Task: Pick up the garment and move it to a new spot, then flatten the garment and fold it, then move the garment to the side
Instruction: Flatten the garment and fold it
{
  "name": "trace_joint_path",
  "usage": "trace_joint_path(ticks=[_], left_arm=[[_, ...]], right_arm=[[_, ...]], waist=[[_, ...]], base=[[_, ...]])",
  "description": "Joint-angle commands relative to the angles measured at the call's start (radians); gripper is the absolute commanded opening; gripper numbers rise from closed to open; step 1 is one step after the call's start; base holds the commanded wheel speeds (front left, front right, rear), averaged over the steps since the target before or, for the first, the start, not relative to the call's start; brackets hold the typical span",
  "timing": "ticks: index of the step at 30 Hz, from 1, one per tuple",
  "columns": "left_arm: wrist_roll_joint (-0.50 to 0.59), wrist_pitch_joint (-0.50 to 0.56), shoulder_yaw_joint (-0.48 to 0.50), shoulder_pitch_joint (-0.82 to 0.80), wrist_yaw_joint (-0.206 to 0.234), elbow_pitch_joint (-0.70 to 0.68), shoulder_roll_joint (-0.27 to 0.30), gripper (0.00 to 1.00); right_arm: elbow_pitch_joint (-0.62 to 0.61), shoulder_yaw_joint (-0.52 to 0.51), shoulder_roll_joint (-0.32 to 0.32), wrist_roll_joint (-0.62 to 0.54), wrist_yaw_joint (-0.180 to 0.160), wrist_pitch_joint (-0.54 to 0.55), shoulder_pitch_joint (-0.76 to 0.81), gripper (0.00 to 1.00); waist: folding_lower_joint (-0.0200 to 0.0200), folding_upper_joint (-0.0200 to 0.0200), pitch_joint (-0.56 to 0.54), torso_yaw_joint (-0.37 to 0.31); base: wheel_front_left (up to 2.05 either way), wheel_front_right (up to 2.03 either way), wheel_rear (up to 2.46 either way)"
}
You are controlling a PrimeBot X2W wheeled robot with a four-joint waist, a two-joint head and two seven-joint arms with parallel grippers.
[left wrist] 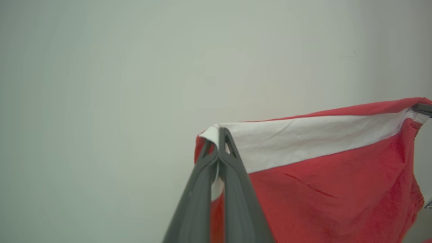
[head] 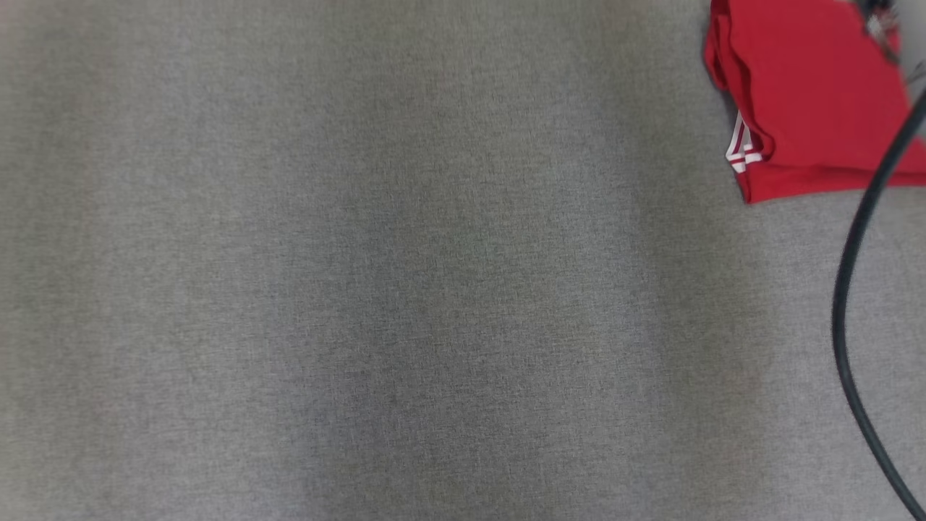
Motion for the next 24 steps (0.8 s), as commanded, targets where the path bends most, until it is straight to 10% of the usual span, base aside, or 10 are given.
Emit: trace_joint_path(ticks=[1,14,24], left_arm=[[0.015,-0.017,-0.025,-0.041,0.001,0.031,-0.008,0.0],[-0.066,-0.189,-0.144,0.014,0.001,0.127,0.006,0.0],[-0.176,-0.25,-0.119,0.521,0.069,-0.145,0.066,0.0]], right_arm=[[0.005,0.012,0.001,-0.013,0.0,-0.038,-0.031,0.0],[-0.174,0.234,-0.125,0.083,0.0,-0.086,0.061,0.0],[-0.478,0.441,-0.303,0.23,0.0,-0.143,0.417,0.0]], waist=[[-0.0002,-0.0002,0.03,-0.008],[-0.0002,-0.0002,0.102,0.03],[-0.0002,-0.0002,-0.032,0.022]], base=[[0.0,0.0,0.0],[0.0,0.0,0.0],[0.0,0.0,0.0]])
